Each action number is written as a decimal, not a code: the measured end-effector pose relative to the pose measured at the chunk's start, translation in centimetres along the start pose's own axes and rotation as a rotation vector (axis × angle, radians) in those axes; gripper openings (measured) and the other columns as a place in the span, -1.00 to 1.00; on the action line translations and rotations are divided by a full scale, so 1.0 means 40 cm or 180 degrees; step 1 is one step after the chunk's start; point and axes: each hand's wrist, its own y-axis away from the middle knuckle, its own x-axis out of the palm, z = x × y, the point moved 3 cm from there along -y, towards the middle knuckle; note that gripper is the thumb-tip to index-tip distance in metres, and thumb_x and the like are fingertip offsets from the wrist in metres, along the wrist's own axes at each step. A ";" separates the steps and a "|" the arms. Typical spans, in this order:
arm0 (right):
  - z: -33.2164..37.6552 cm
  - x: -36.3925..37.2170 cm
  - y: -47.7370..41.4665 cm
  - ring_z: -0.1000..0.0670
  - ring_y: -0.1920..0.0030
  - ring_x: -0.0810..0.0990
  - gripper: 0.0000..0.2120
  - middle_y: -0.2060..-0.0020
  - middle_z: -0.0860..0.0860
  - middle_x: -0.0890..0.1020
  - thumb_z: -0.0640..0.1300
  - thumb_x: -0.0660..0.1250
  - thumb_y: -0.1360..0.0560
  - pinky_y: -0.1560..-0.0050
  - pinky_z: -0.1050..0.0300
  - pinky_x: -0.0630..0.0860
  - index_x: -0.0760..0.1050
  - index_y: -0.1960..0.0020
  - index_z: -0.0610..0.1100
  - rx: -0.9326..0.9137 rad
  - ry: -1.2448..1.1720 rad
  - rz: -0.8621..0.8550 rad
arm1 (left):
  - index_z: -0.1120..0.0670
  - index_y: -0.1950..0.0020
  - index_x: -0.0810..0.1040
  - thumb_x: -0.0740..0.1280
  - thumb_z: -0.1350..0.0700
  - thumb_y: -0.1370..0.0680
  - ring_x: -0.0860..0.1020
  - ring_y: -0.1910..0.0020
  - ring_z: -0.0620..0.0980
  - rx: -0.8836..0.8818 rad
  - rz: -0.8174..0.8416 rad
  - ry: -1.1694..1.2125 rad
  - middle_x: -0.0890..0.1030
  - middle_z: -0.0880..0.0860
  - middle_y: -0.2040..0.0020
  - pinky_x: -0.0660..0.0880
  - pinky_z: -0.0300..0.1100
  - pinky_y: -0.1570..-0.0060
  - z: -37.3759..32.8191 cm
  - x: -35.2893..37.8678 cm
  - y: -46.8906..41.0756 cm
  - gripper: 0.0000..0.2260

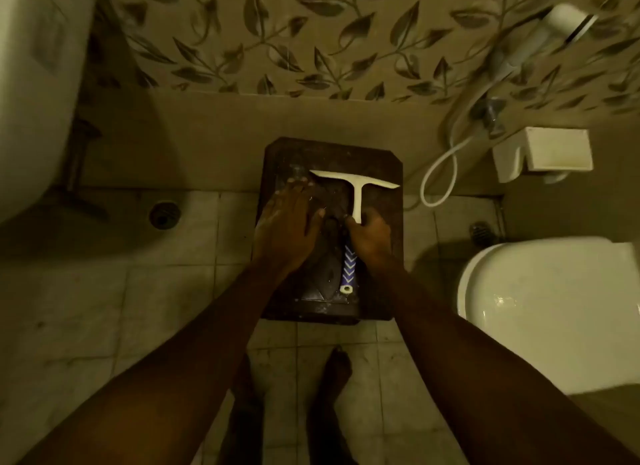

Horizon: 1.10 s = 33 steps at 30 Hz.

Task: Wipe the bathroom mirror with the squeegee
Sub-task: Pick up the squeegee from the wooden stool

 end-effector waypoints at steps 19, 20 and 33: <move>0.769 -0.209 0.463 0.17 0.53 0.42 -0.80 0.43 0.02 0.47 -0.08 0.25 -0.62 0.52 0.32 0.37 0.51 0.03 -0.22 -0.1034 -0.2101 -0.0333 | 0.00 -0.11 0.58 0.18 -0.13 -0.60 0.54 0.25 -0.14 -0.0126 -0.1278 0.1566 0.57 -0.10 0.21 0.44 -0.30 0.20 -0.113 -0.820 0.074 -0.71; 0.821 -0.208 0.492 0.13 0.54 0.40 -0.79 0.45 -0.01 0.46 -0.12 0.22 -0.63 0.54 0.27 0.35 0.48 0.09 -0.24 -0.1179 -0.2156 -0.0288 | -0.04 -0.12 0.57 0.18 -0.17 -0.59 0.59 0.20 -0.08 -0.0095 -0.1360 0.1628 0.62 -0.07 0.15 0.50 -0.21 0.17 -0.104 -0.874 0.079 -0.70; 1.326 -0.158 0.672 0.06 0.56 0.34 -0.75 0.52 0.03 0.44 0.02 0.15 -0.66 0.60 0.23 0.31 0.47 0.00 -0.14 -0.2715 -0.2315 0.0136 | -0.14 0.02 0.56 0.18 -0.20 -0.59 0.60 0.24 -0.12 0.0499 -0.2502 0.1442 0.63 -0.16 0.18 0.57 -0.04 0.25 -0.017 -1.398 0.019 -0.78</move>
